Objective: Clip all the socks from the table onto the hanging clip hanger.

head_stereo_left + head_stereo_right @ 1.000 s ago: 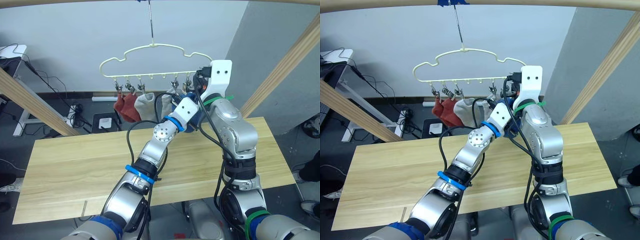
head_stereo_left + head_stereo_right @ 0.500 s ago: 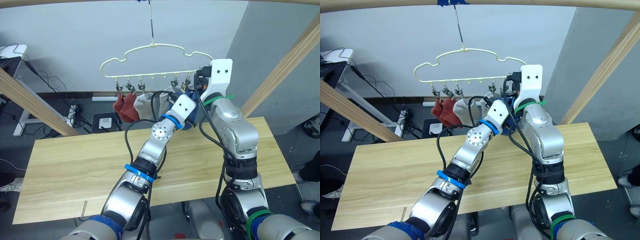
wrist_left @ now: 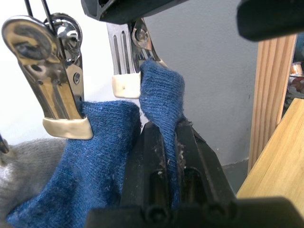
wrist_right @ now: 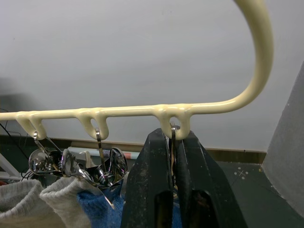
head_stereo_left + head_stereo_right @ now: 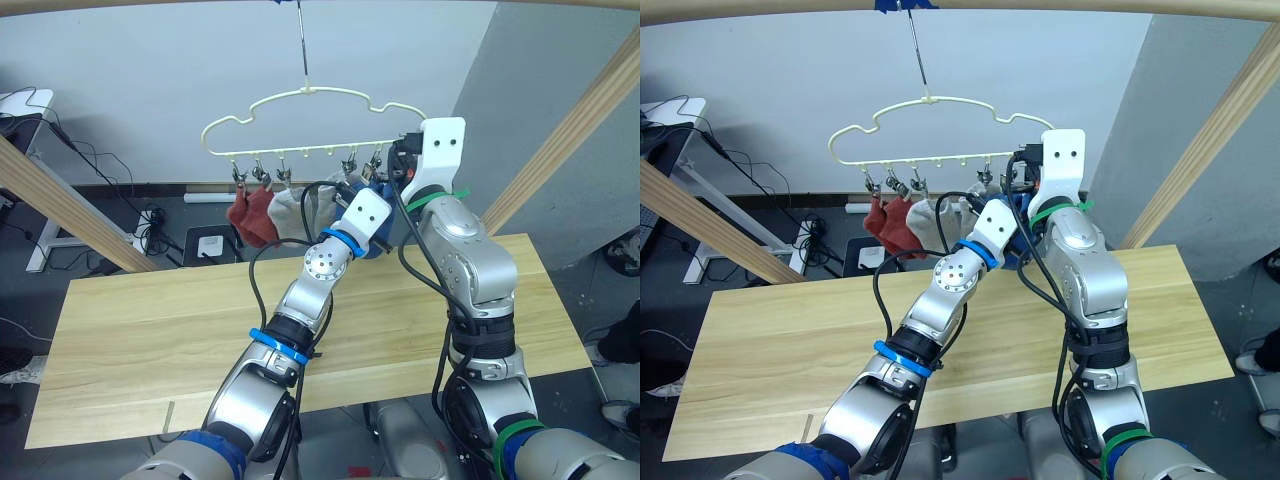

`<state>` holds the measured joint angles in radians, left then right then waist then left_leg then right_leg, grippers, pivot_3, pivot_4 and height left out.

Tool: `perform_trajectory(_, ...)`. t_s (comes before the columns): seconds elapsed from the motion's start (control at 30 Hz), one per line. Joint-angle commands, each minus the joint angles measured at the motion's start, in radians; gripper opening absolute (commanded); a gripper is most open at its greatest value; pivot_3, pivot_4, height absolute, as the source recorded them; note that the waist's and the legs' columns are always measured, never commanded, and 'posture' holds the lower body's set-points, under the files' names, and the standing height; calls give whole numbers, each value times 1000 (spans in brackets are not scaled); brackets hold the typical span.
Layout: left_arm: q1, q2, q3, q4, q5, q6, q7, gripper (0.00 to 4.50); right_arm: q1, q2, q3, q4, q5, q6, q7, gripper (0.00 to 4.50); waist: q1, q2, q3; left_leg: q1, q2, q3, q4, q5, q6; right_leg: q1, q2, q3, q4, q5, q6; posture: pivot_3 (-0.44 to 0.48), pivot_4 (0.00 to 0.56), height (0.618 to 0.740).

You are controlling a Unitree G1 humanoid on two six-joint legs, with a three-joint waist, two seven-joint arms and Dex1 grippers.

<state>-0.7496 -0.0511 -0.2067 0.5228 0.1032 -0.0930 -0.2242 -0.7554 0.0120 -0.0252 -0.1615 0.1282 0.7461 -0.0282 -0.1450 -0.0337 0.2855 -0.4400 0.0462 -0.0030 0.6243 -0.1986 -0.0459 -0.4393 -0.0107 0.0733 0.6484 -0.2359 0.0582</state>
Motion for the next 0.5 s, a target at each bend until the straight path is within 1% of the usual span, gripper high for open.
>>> perform_trajectory(0.03,-18,-19,4,-16,3,-14,19,26,1,3,-4,-57,2,10,-9,0,0,0,0,0,0,0,0,0,0,0,0,0,0,0,0,-243,308,740)
perform_trajectory(0.17,-22,-20,5,-13,3,-16,24,26,3,7,-8,-59,6,27,-16,0,0,0,0,0,0,0,0,0,0,0,0,0,0,0,0,-243,309,740)
perform_trajectory(0.3,-21,-18,6,-13,4,-16,27,0,5,13,-14,-68,12,18,-23,1186,0,0,0,0,0,0,0,0,0,0,0,0,0,0,0,-243,309,740)
perform_trajectory(0.37,-21,-18,7,-13,5,-15,30,0,3,16,-17,-71,14,15,-28,1933,0,0,0,0,0,0,0,0,0,0,0,0,0,0,0,-243,309,740)
perform_trajectory(0.4,-21,-18,8,-14,7,-16,34,0,2,17,-19,-73,15,14,-31,2416,0,0,0,0,0,0,0,0,0,0,0,0,0,0,0,-243,309,740)
perform_trajectory(0.5,-18,-24,15,-18,-11,-19,19,0,1,19,-30,-88,21,15,-34,3410,0,0,0,0,0,0,0,0,0,0,0,0,0,0,0,-240,307,740)
